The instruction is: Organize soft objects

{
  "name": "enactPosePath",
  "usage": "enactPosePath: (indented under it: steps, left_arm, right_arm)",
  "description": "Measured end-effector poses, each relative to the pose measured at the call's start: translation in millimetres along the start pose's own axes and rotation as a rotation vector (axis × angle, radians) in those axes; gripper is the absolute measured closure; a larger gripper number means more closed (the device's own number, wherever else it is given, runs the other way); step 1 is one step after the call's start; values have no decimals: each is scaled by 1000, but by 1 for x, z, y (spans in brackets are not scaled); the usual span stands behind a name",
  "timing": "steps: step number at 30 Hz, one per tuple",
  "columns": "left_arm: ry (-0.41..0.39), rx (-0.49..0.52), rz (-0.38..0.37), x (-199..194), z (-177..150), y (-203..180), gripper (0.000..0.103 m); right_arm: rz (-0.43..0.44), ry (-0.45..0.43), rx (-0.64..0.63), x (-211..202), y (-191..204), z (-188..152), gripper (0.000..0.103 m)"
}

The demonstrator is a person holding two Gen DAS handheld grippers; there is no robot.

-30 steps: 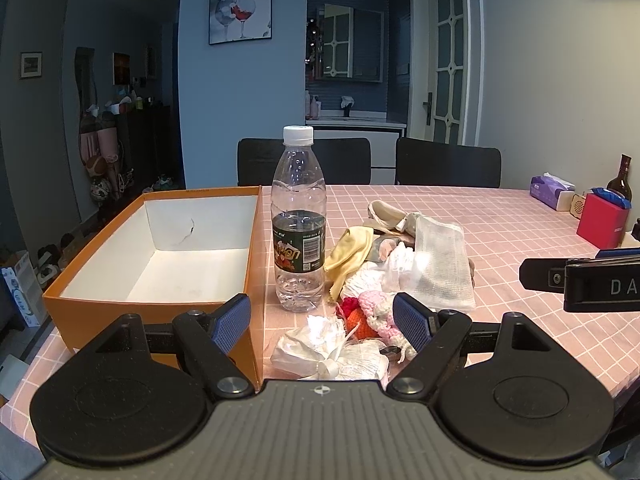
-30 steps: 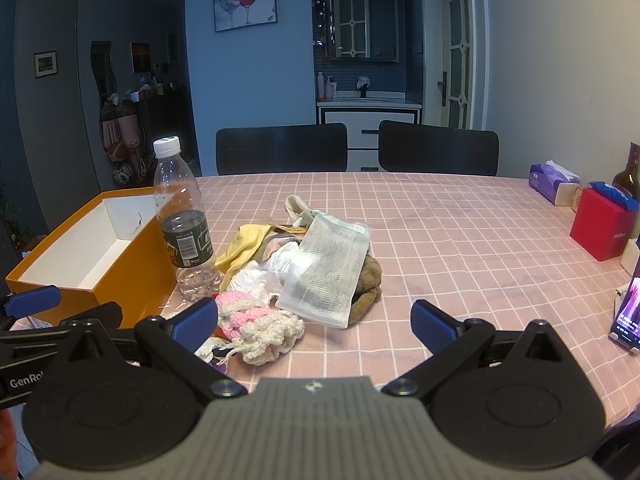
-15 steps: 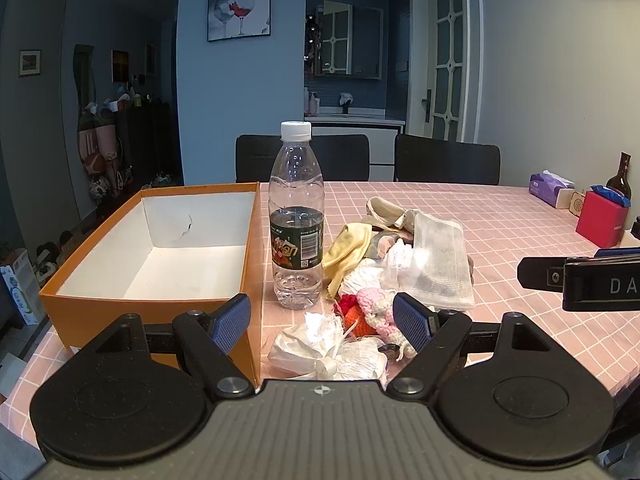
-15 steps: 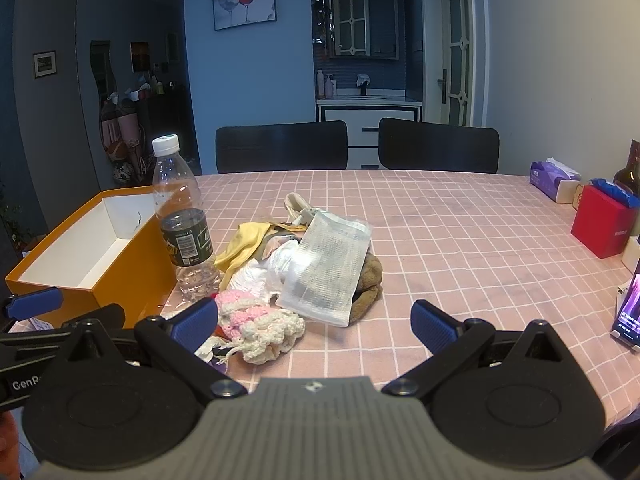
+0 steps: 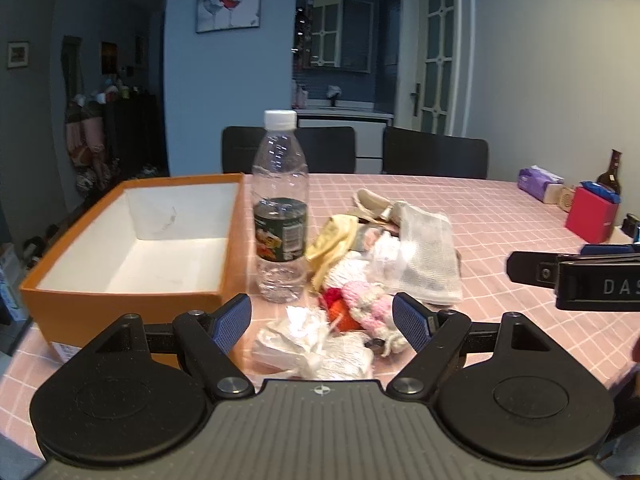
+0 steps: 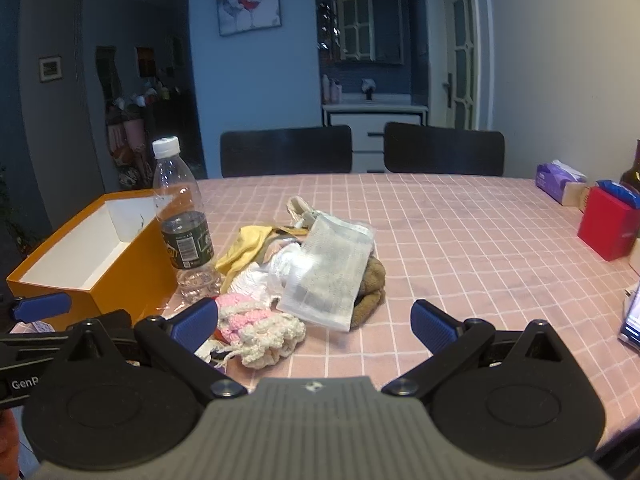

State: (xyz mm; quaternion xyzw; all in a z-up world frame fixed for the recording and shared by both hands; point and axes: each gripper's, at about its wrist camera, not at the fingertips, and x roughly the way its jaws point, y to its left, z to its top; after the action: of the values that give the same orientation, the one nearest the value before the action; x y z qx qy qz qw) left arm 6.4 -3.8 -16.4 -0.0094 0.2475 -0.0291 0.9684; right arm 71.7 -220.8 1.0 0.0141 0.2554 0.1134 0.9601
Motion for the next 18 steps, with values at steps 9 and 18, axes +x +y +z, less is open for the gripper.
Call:
enactPosePath:
  steps: [9,18]
  left_arm:
    - [88,57,-68,28,-13,-11,23]
    - [227,-199,-54,64,-26,16,22]
  right_arm:
    - [54,81,23,34,-19,-15,14]
    - [180,150,-87,88,-1,-25,27]
